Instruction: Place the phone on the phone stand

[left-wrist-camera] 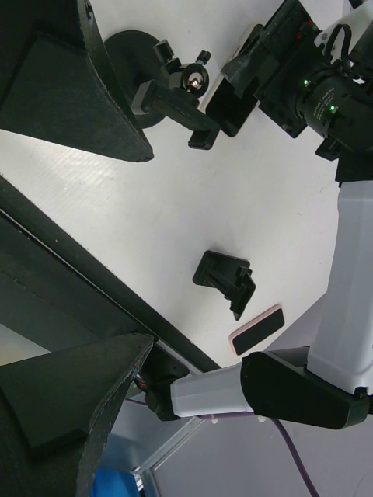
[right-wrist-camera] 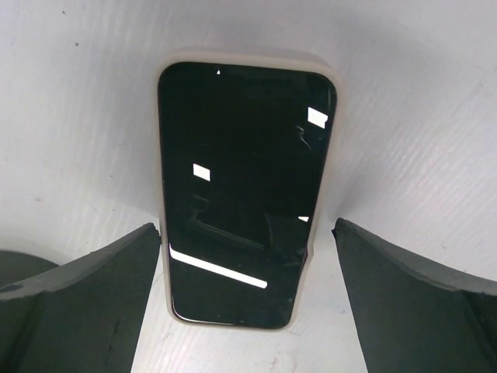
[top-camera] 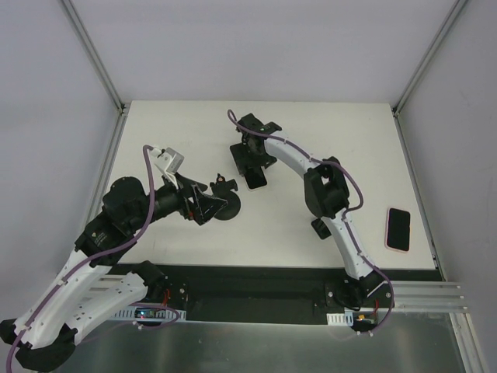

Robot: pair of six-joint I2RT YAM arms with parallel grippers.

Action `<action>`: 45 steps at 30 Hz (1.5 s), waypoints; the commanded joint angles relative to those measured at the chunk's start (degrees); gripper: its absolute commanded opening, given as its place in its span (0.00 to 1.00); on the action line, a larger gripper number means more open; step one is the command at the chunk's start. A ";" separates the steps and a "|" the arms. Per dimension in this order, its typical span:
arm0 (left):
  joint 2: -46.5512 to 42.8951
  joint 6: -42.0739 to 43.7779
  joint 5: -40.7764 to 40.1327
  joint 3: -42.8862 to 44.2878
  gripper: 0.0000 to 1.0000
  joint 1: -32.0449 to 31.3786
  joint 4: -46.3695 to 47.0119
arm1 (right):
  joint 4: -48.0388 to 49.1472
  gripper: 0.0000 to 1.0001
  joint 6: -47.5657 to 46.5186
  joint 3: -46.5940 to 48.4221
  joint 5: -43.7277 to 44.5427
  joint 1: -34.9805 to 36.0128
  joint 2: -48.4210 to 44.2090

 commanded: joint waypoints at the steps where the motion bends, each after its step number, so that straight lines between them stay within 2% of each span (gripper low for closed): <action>1: -0.48 -1.09 1.26 0.58 0.91 -0.45 0.92 | -3.52 0.96 -1.40 4.34 0.51 0.69 1.47; 11: -0.84 -1.09 0.56 1.10 0.91 -0.36 0.66 | -9.67 0.96 -0.68 11.36 2.53 0.70 7.01; 12: -0.83 -0.40 0.56 1.10 0.91 -0.36 0.57 | -10.81 0.96 -0.52 12.24 5.75 0.78 7.45; 16: -0.39 -0.30 -0.23 1.54 0.91 -0.36 0.31 | -11.52 0.99 -0.96 12.34 2.63 0.70 7.72; 21: -0.22 -1.80 0.20 1.19 0.91 -0.45 0.31 | -14.07 0.85 -0.43 11.11 5.33 0.87 7.80; 22: -0.04 -1.71 0.03 1.19 0.91 -0.36 0.31 | -14.25 0.77 -0.34 9.98 5.26 0.70 7.54; 24: 0.75 -1.36 0.03 1.45 0.91 -0.36 0.13 | -13.99 0.71 0.01 7.52 6.57 0.70 6.32; 25: 0.75 -1.62 0.20 2.06 0.91 -0.36 -0.04 | -14.07 0.63 -0.08 5.51 7.01 0.69 5.35; 27: 0.75 -2.76 0.73 2.25 0.91 -0.36 0.04 | -13.73 0.54 0.10 2.60 7.63 0.61 3.95; 28: 0.75 -3.11 0.91 2.25 0.91 -0.36 -0.04 | -13.38 0.43 0.45 -1.42 7.63 0.17 2.02; 31: 0.92 -3.47 1.52 1.37 0.91 -0.36 -0.04 | -8.29 0.26 2.46 -10.30 8.07 -0.71 -4.73; 32: 1.19 -3.47 1.44 1.11 0.91 -0.36 -0.04 | -6.53 0.24 2.99 -16.60 8.25 -0.97 -6.68; 34: 1.54 -3.55 1.09 0.66 0.91 -0.36 -0.04 | -1.70 0.14 4.23 -22.79 7.90 -1.85 -12.46; 35: 2.06 -4.08 1.17 0.66 0.91 -0.36 -0.04 | -0.46 0.12 5.79 -27.86 7.90 -2.20 -14.32; 38: 3.20 -5.83 1.87 0.84 0.91 -0.36 0.04 | 4.02 0.03 8.26 -34.92 7.72 -3.78 -21.79; 41: 4.70 -6.28 3.01 1.01 0.90 -0.45 -0.13 | 10.43 0.01 11.51 -44.24 4.48 -6.07 -29.53; 44: 5.84 -6.19 3.72 1.02 0.90 -0.36 -0.04 | 19.21 0.01 16.43 -52.94 -3.07 -9.23 -36.65; 45: 6.20 -6.19 4.24 0.93 0.89 -0.36 -0.04 | 24.11 0.01 17.84 -55.14 -8.14 -9.93 -38.23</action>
